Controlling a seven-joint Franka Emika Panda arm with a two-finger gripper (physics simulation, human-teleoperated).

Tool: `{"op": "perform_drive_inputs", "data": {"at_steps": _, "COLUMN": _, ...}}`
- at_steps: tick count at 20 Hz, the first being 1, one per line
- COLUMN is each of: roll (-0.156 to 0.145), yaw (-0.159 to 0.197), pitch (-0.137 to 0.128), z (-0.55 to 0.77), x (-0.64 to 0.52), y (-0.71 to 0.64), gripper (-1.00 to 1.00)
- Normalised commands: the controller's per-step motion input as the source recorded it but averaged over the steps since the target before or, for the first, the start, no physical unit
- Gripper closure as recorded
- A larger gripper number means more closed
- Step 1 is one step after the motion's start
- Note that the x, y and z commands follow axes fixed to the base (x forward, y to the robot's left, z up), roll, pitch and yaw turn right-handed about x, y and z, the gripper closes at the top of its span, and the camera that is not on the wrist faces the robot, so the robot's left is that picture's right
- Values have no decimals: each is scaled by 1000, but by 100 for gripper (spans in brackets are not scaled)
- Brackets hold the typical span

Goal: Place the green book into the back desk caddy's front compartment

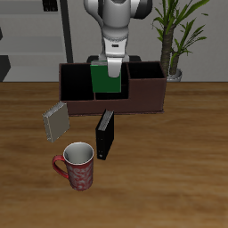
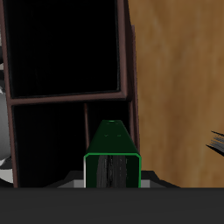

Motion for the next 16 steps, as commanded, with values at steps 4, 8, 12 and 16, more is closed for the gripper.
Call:
{"op": "perform_drive_inputs", "data": {"at_steps": 4, "roll": 8, "yaw": 14, "pitch": 25, "z": -149, "x": 14, "y": 7, "gripper": 100}}
{"op": "perform_drive_inputs", "data": {"at_steps": 8, "roll": -6, "yaw": 11, "pitch": 38, "z": -210, "x": 41, "y": -43, "gripper": 100}}
{"op": "perform_drive_inputs", "data": {"at_steps": 12, "roll": 6, "yaw": 5, "pitch": 45, "z": -212, "x": -36, "y": -11, "gripper": 100}}
{"op": "perform_drive_inputs", "data": {"at_steps": 16, "roll": 14, "yaw": 16, "pitch": 22, "z": -108, "x": -38, "y": -9, "gripper": 100}}
